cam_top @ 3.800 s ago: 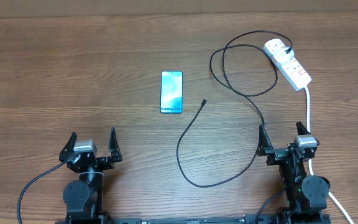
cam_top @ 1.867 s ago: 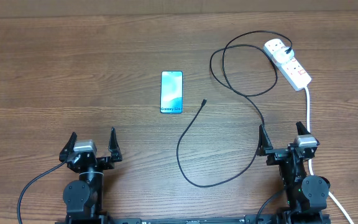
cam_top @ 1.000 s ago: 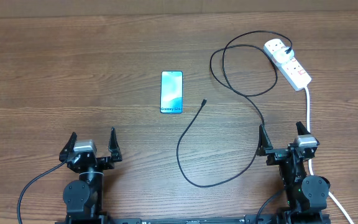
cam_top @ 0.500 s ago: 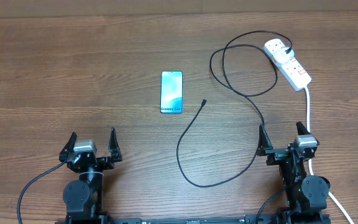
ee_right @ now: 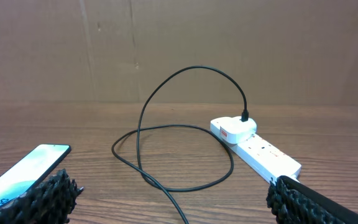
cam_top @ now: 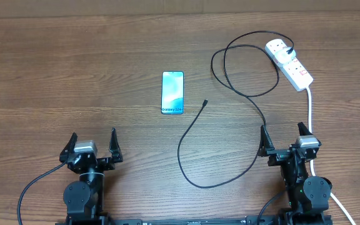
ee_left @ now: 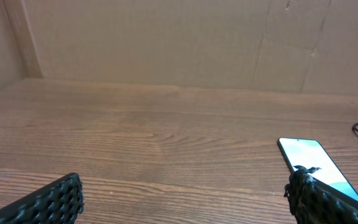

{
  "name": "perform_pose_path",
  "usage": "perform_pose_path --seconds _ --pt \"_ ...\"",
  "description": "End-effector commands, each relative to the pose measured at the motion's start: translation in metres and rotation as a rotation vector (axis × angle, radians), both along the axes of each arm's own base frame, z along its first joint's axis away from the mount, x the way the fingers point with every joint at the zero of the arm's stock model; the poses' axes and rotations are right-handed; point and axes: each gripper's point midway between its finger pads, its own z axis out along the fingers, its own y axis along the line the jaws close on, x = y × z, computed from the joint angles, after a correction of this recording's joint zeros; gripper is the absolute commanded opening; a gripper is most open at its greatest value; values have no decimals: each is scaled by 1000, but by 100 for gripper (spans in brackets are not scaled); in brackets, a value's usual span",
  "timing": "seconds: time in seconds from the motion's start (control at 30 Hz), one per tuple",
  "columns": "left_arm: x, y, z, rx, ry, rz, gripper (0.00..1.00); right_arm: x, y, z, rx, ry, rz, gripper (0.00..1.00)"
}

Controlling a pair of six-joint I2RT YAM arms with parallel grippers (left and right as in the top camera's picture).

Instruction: Plug charger to phone and switch on socket

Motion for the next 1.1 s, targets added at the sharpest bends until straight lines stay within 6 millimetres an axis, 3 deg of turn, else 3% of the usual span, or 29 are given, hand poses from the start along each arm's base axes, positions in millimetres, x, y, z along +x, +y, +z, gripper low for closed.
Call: perform_pose_path --seconds 0.0,0.47,0.67,0.77,0.83,0.97,1.07 --pt "0 -1 1 15 -6 -3 100 0 0 -2 -1 -4 0 100" --pt "0 -2 7 7 -33 -9 99 0 0 -2 -1 -4 0 100" --pt "-9 -71 33 -410 -86 -408 100 0 0 -2 -1 -4 0 100" --pt "-13 -80 47 -555 -106 -470 100 0 0 -2 -1 -4 0 100" --pt "-15 -79 63 -578 -167 -486 100 0 0 -2 -1 -4 0 100" --pt "-39 -81 129 -491 -451 -579 100 0 0 -2 -1 -4 0 100" --pt "-66 -72 176 -443 -675 -578 100 0 0 -2 -1 -4 0 100"
